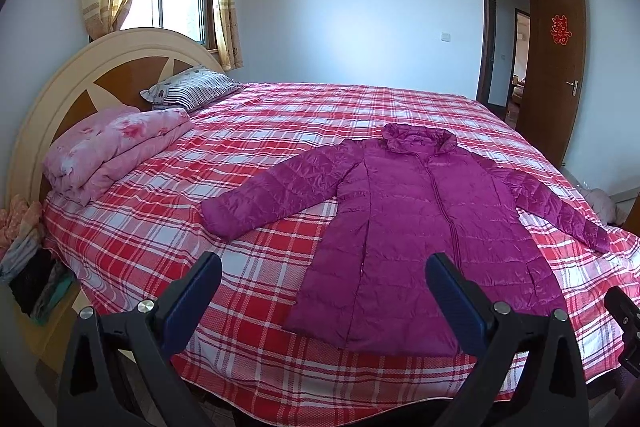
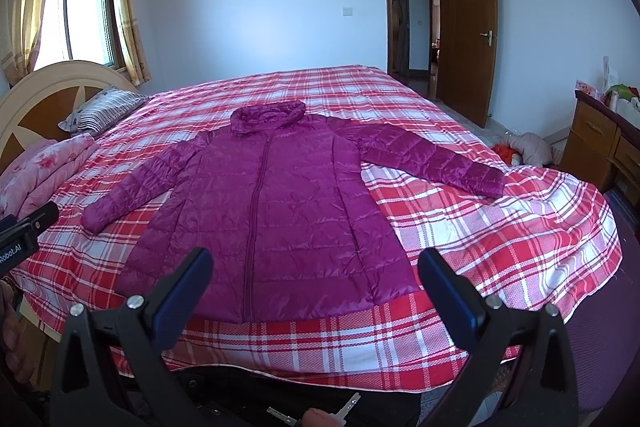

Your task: Fold large clothes

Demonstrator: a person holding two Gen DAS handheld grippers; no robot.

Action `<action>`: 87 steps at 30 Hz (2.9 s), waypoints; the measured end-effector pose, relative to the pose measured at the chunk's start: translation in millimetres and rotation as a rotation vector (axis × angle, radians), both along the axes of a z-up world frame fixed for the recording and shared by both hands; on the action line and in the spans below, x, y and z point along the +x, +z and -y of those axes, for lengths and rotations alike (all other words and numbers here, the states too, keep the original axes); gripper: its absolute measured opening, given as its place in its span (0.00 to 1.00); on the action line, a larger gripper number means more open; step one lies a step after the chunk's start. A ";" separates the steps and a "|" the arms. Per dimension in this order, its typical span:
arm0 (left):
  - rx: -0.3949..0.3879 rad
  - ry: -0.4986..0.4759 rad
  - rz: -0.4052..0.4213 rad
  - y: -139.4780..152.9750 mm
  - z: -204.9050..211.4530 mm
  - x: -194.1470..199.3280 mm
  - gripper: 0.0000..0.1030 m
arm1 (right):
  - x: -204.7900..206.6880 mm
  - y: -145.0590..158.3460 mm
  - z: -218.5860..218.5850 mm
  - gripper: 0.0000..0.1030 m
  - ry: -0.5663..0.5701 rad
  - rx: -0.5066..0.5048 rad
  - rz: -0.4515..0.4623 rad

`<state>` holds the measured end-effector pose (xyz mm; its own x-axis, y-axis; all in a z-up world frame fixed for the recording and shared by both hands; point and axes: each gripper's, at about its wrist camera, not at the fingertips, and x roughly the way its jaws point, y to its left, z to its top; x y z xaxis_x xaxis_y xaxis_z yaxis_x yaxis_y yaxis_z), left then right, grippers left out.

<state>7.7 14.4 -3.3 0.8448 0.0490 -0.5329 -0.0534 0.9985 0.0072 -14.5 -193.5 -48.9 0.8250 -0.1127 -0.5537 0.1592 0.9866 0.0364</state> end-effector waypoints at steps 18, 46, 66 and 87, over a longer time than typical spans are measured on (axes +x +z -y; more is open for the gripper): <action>-0.001 -0.004 -0.008 -2.5 0.3 2.1 0.99 | 0.3 -3.7 -0.2 1.00 0.002 0.006 -0.009; 0.003 -0.011 -0.016 -7.6 -0.5 6.1 0.99 | 1.8 -9.3 -3.4 1.00 0.008 0.014 -0.023; 0.142 -0.145 -0.049 -48.3 25.9 105.2 0.99 | 66.1 -63.6 126.8 0.98 -0.124 0.241 -0.056; 0.226 -0.022 -0.133 -139.3 58.1 296.8 0.99 | 206.8 -104.0 337.0 0.36 -0.507 0.229 -0.288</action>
<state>304.5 -43.7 -142.5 0.7700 0.1615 -0.6172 -0.0150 0.9717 0.2357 192.3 -530.5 -152.9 0.5142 -0.3030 -0.8024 0.6401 0.7583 0.1238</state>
